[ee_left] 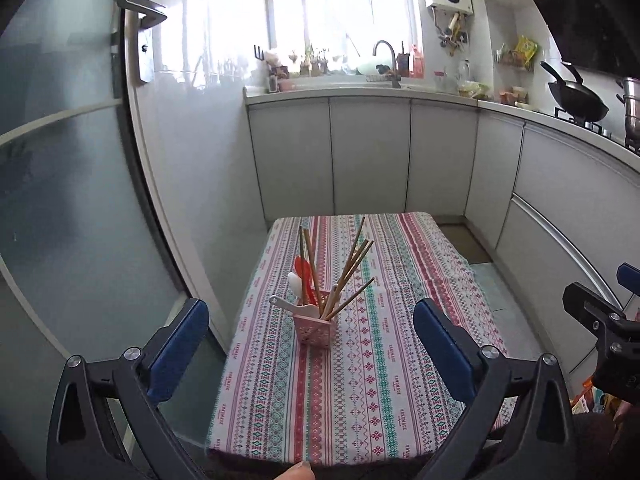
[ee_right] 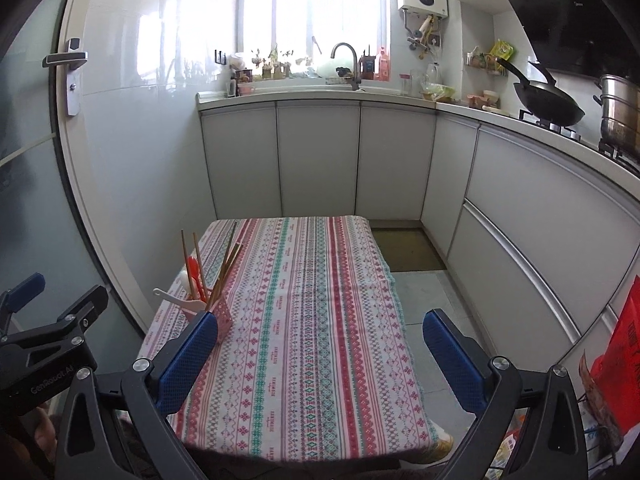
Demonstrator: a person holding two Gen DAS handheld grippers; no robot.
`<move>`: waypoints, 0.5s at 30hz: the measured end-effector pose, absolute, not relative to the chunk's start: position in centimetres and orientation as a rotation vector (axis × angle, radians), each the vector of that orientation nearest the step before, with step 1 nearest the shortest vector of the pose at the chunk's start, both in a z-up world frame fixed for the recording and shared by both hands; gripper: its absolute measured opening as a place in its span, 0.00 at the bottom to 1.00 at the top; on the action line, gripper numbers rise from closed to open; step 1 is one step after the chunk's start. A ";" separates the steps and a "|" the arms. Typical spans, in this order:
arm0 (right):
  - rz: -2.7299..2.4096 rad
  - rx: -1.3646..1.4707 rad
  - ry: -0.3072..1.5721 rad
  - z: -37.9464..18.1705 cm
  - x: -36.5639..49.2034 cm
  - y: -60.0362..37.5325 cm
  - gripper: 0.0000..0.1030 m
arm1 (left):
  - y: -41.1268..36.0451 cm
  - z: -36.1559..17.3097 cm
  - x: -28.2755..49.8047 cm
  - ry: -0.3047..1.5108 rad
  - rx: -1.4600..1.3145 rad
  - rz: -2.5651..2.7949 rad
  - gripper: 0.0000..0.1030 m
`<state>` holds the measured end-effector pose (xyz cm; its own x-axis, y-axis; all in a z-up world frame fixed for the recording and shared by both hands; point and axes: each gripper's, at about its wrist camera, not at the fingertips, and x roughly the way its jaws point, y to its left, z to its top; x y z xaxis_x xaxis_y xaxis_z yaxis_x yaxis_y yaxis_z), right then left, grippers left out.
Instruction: Organize utensils
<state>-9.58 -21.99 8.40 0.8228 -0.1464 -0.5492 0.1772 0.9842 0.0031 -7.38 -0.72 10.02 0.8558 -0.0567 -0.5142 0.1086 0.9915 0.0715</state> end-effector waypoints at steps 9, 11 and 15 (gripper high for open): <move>-0.179 0.057 0.579 8.4 -9.6 -22.1 1.00 | -1.1 10.1 -7.3 0.546 0.098 -0.106 1.00; -0.183 0.055 0.579 8.4 -9.6 -22.1 1.00 | -1.1 10.1 -7.2 0.551 0.098 -0.109 1.00; -0.184 0.054 0.580 8.5 -9.5 -22.0 1.00 | -1.1 10.0 -7.1 0.554 0.097 -0.109 1.00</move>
<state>-9.54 -22.05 8.46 0.8207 -0.1571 -0.5493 0.1876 0.9823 -0.0008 -7.09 -1.09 9.96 0.8448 -0.0768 -0.5295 0.1293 0.9896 0.0628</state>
